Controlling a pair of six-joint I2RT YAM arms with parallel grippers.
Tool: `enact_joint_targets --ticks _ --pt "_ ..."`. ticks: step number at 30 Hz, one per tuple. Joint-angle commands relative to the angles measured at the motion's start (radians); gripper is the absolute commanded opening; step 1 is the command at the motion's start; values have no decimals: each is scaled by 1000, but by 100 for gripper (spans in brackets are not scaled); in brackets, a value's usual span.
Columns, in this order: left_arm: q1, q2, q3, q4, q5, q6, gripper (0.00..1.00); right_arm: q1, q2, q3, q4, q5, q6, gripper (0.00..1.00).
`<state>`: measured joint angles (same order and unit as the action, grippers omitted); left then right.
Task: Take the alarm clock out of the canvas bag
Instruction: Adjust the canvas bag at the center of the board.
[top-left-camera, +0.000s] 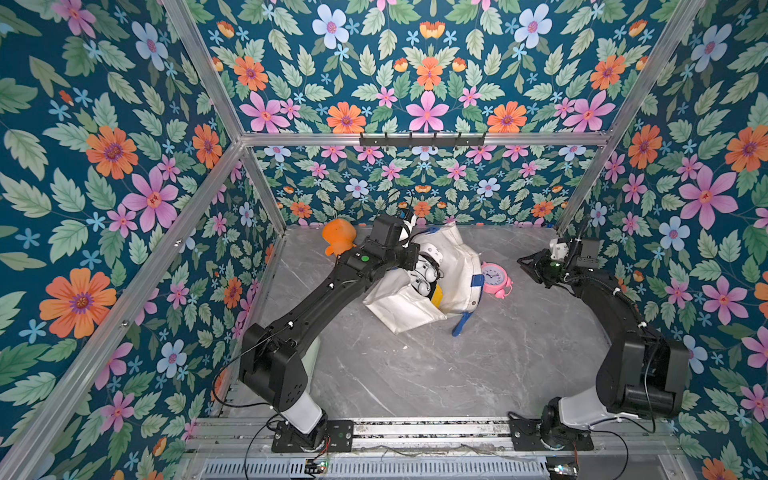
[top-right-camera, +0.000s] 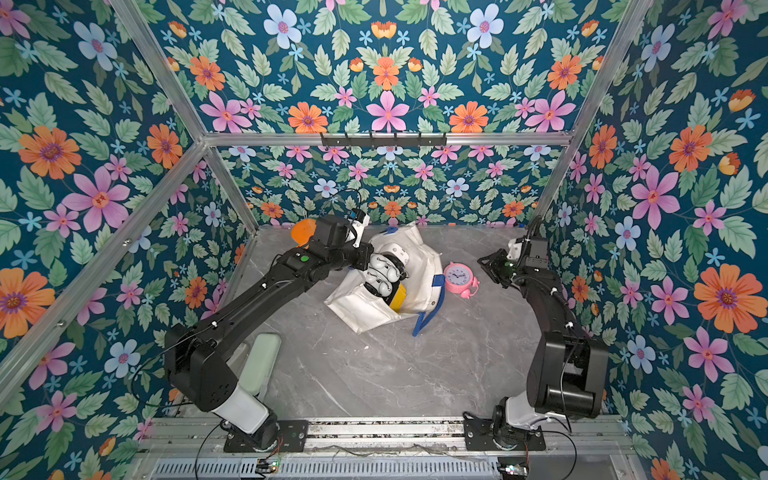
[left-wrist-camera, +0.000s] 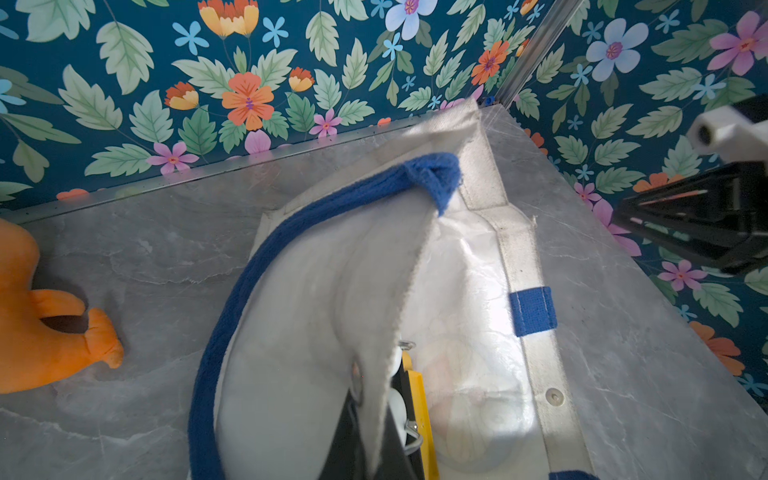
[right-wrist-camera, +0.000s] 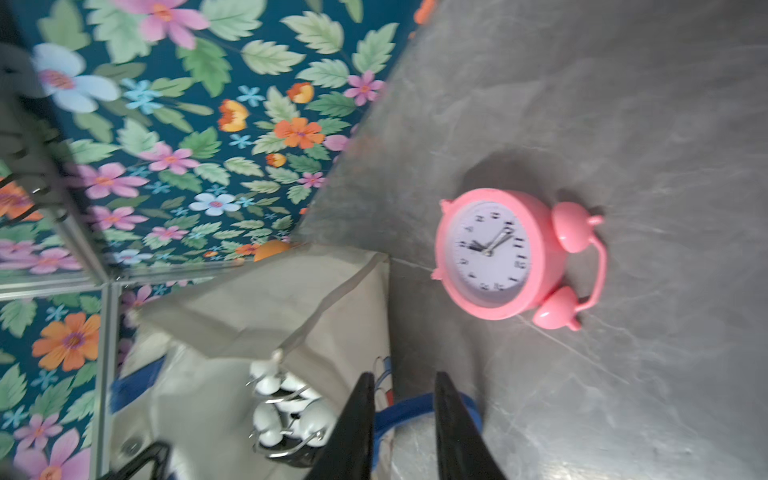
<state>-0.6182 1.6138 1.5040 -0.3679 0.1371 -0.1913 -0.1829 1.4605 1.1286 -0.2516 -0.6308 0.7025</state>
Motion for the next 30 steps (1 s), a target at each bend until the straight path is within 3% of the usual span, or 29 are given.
enact_joint_targets --ticks 1,13,22,30 --pt "0 -3 9 41 55 42 0 47 -67 40 -16 -19 -58 28" --pt "4 -25 -3 20 166 158 0 321 -257 66 68 27 -306 30" --pt "6 -62 -18 12 236 210 0 539 -216 37 86 97 -439 31" --pt "9 -87 -41 1 233 223 0 610 -129 -5 85 174 -470 31"
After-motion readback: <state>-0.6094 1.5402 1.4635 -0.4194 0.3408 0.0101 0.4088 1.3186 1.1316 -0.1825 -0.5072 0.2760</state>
